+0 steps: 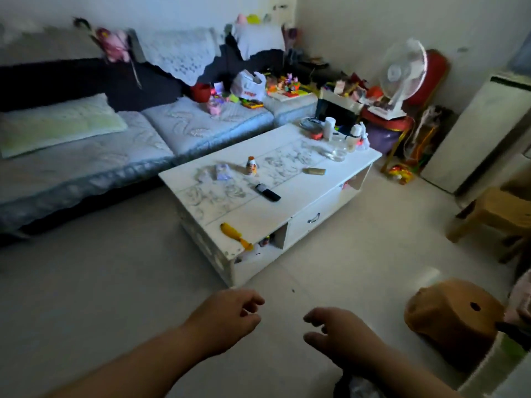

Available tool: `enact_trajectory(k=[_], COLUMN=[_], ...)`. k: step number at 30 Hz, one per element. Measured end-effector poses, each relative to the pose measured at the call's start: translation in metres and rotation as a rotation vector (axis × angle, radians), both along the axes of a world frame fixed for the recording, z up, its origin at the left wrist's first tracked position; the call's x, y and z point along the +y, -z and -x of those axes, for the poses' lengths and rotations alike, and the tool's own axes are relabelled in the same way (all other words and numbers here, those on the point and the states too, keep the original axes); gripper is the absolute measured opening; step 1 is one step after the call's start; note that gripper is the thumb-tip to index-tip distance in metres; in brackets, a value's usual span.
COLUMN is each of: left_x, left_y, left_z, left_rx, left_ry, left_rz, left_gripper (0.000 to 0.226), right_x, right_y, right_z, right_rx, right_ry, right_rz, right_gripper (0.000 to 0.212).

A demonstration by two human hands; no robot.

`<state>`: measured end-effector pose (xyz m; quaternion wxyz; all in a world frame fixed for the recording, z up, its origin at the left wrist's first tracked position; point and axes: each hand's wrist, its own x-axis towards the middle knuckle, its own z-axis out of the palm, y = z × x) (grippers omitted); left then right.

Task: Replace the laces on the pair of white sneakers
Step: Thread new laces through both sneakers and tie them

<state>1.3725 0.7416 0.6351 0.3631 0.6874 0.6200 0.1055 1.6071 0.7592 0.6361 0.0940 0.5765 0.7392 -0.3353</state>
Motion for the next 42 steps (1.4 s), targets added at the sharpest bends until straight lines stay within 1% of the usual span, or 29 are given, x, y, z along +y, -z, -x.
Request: enact_trajectory(k=[2,6,9,12,14,19,24,29,35,40,42], left_x=[-0.024,-0.097,-0.162,-0.218,-0.258,-0.339,-0.41,-0.45,-0.46,-0.48,-0.49], left_y=[0.001,0.001,-0.002,-0.007,-0.009,-0.01,-0.012,-0.01,-0.025,-0.031,-0.031], left_z=[0.039,0.141,0.217,0.274,0.304,0.362,0.413,0.472,0.555,0.599,0.612], left_rx=[-0.001,0.005,0.016,0.022,-0.007,-0.039,-0.017,0.029,0.076,0.098,0.084], left_ry=[-0.083,-0.283,-0.437,-0.597,-0.733,-1.059,-1.359,-1.592,-1.788,-1.965,-2.015], left_rz=[0.001,0.018,0.014,0.009,0.019,-0.027,-0.062,-0.065,-0.066,-0.101,-0.102], left_gripper=[0.03,0.03,0.03,0.029,0.029,0.028,0.028,0.027,0.027,0.025,0.025], right_x=[-0.008,-0.041,-0.071,-0.097,-0.112,-0.143,-0.182,-0.203,-0.208,-0.229,-0.245], right_y=[-0.004,-0.005,-0.005,-0.008,-0.009,-0.014,-0.01,-0.005,-0.02,-0.033,-0.031], right_z=[0.043,0.155,0.247,0.319,0.366,0.48,0.59,0.689,0.827,0.917,0.943], right_rx=[0.011,0.024,0.044,0.031,0.014,0.011,0.032,0.081,0.11,0.135,0.145], right_ry=[-0.044,-0.202,-0.35,-0.506,-0.612,-0.902,-1.156,-1.315,-1.544,-1.693,-1.741], right_rz=[0.0,-0.017,-0.009,0.002,-0.007,-0.039,-0.044,-0.029,-0.047,-0.117,-0.111], right_gripper=[0.042,0.042,0.041,0.04,0.04,0.04,0.04,0.036,0.035,0.034,0.035])
